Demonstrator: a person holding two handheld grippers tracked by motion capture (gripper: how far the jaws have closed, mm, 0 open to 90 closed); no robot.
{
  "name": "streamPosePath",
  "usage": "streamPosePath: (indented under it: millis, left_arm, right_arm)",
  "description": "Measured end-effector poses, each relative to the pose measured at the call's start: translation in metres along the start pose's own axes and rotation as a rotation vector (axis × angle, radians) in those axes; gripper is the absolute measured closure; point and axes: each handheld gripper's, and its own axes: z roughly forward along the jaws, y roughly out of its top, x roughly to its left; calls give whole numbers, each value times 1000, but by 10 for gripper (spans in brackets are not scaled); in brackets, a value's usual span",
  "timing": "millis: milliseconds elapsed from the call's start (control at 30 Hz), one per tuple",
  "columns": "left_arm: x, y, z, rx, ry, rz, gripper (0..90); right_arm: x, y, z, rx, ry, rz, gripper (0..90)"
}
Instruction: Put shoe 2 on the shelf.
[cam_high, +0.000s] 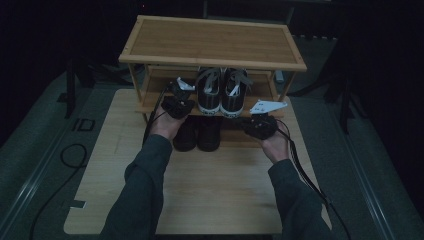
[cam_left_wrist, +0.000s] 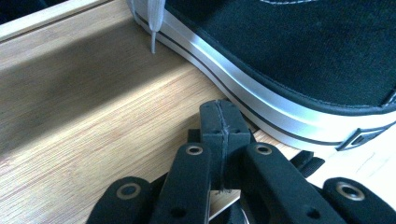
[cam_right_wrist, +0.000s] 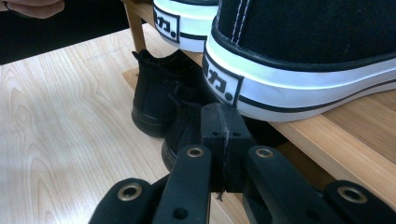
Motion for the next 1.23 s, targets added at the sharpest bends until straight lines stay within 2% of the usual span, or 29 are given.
streamPosePath:
  millis: [200,367,767,1233]
  left_arm:
    - [1,0,0,2,-6,-6,900]
    - [1,0,0,2,-7,-7,900]
    - [2,0,0,-1,-10,-11,900]
    - [3,0,0,-4,-19,-16,900]
  right_arm:
    - [0,-1,0,-7,-1,5,900]
    - [1,-2,-1,-6,4,-12,900]
    - [5,-5,-2,21,15,-26,899]
    - [-1,-31,2,63,24,7,889]
